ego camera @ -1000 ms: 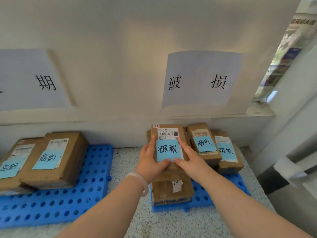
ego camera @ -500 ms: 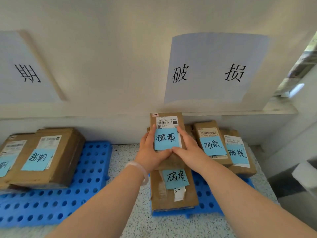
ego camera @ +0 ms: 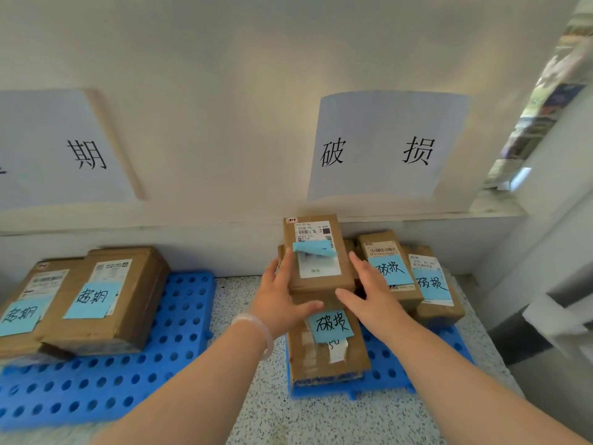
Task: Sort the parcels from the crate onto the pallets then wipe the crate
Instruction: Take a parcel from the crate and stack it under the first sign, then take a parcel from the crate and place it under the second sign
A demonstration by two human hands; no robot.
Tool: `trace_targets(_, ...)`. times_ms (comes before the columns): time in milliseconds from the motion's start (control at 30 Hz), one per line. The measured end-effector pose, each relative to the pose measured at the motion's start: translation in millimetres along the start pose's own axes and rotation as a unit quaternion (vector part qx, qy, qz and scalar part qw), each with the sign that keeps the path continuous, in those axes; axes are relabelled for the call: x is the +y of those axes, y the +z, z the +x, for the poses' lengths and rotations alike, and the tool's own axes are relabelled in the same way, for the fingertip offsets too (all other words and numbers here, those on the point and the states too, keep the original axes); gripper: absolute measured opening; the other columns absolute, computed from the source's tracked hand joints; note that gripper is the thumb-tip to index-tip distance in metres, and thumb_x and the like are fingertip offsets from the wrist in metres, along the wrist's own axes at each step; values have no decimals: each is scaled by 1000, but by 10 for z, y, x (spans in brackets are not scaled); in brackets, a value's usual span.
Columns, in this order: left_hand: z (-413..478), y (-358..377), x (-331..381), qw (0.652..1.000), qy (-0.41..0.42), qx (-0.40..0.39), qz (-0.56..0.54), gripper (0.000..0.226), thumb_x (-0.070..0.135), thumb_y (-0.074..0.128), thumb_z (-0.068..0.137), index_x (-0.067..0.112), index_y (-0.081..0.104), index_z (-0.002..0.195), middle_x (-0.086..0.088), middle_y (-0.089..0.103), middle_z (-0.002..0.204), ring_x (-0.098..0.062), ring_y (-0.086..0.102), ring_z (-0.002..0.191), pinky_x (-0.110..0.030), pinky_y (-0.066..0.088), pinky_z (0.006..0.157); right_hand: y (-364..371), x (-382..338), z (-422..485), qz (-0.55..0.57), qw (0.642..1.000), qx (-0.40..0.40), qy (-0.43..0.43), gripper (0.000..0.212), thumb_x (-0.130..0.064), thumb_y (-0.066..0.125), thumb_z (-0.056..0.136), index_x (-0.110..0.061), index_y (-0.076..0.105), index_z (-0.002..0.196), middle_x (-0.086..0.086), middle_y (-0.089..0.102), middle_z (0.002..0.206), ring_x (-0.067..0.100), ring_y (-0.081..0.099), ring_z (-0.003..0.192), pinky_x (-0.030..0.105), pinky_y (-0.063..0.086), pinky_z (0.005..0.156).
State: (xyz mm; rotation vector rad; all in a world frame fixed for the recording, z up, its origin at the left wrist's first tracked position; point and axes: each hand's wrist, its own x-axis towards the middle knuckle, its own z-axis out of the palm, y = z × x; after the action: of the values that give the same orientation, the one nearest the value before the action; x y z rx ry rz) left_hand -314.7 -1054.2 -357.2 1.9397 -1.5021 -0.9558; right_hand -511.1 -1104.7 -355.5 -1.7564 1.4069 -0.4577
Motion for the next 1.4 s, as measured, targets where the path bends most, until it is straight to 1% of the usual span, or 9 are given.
trace_targets(167, -417, -53, 35, 996, 22, 3, 92, 114, 61, 71, 77, 49, -16, 149, 9, -11, 164, -24, 0, 152, -52, 18, 121, 9, -52, -545, -106, 994, 6, -13, 92, -52, 66, 87, -47, 3, 154, -11, 0, 164, 13, 1, 151, 41, 17, 121)
trace_targets(333, -935, -6, 52, 973, 87, -1, 213, 107, 65, 63, 82, 42, -14, 154, 5, -14, 164, -25, -7, 152, -47, 8, 122, 112, -71, -1206, -215, 976, 23, -24, 101, -58, 66, 83, -42, -1, 155, -13, -5, 164, 13, 2, 151, 40, 14, 122)
trace_targets(500, -1251, 221, 21, 952, 163, -2, 259, 106, 71, 59, 81, 46, -16, 151, 4, -16, 164, -22, -6, 152, -44, 5, 123, 254, -26, -1832, -243, 968, 55, 9, 106, -64, 67, 79, -45, -6, 154, -14, -11, 163, 13, -4, 151, 39, 9, 121)
trace_targets(767, -1818, 898, 468, 906, 318, -84, 265, 102, 72, 55, 83, 45, -16, 151, 4, -17, 164, -22, -6, 152, -48, 9, 123, 220, 221, -3085, -221, 953, 151, 142, 108, -66, 67, 78, -44, -6, 154, -11, -11, 164, 16, -4, 152, 41, 8, 123)
trace_targets(933, -2328, 1343, 879, 870, 402, -117, 261, 102, 70, 58, 82, 46, -12, 152, 4, -12, 165, -21, -4, 152, -47, 10, 123, 133, 472, -3800, -206, 933, 223, 194, 108, -68, 66, 76, -42, -5, 154, -8, -9, 165, 18, -2, 152, 42, 11, 123)
trace_targets(1033, -2624, 1583, 1098, 852, 429, -131, 271, 103, 71, 57, 82, 45, -12, 153, 4, -11, 165, -22, -3, 152, -48, 11, 123, 23, 560, -4242, -169, 927, 258, 215, 105, -65, 67, 78, -48, -5, 153, -16, -12, 163, 15, -5, 151, 37, 8, 122)
trace_targets(1167, -3010, 1964, 1401, 830, 474, -139, 259, 105, 79, 50, 78, 46, -19, 149, -2, -7, 166, -26, 4, 152, -44, 15, 120, -184, 766, -4821, -175, 914, 273, 242, 106, -64, 67, 79, -46, -7, 153, -13, -14, 163, 15, -8, 151, 41, 7, 121)
trace_targets(1300, -3589, 2438, 1687, 841, 461, -191, 212, 101, 60, 66, 83, 48, -7, 152, 4, -2, 165, -23, 7, 151, -46, 18, 122, -371, 1085, -5457, -158, 903, 285, 278, 105, -62, 67, 80, -48, -6, 153, -15, -15, 163, 17, -8, 151, 45, 11, 121)
trace_targets(1400, -4023, 2831, 1801, 821, 477, -225, 219, 102, 57, 67, 83, 47, -5, 153, 5, -1, 165, -23, 7, 151, -44, 16, 123, -439, 1331, -5977, -141, 897, 280, 313, 104, -62, 68, 79, -49, -5, 152, -18, -17, 161, 19, -7, 151, 48, 15, 120)
